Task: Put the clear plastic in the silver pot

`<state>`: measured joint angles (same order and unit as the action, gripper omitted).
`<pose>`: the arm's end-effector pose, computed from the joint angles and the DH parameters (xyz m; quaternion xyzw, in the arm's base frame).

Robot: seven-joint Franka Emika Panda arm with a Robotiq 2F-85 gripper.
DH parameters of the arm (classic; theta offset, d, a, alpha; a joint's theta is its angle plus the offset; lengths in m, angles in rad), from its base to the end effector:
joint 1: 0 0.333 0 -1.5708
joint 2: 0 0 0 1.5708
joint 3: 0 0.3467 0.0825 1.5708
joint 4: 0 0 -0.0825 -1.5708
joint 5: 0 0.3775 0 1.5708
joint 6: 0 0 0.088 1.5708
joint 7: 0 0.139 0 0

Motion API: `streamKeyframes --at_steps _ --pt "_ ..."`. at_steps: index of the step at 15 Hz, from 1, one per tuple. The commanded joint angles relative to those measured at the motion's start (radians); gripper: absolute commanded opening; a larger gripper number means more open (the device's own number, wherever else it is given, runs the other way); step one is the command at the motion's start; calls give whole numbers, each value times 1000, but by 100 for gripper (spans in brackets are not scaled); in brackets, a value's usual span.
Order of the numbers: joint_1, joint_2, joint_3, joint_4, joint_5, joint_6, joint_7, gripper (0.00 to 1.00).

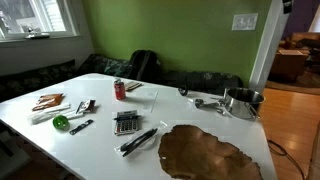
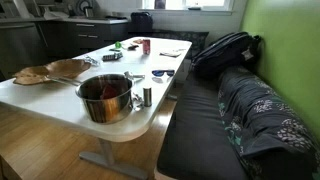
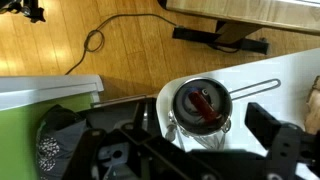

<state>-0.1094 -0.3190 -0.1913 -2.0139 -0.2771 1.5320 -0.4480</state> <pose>0.3877 -0.1718 0.5721 0.9869 0.0863 -0.1166 0.0711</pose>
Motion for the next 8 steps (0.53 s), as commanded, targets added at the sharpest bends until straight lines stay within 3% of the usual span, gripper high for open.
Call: streamKeyframes --at_steps 1,5,8 --pt "4 1 -3 2 -1 -2 1 100" --pt "4 1 -3 2 -1 -2 1 100" --pt "84 90 82 65 -1 21 -17 100"
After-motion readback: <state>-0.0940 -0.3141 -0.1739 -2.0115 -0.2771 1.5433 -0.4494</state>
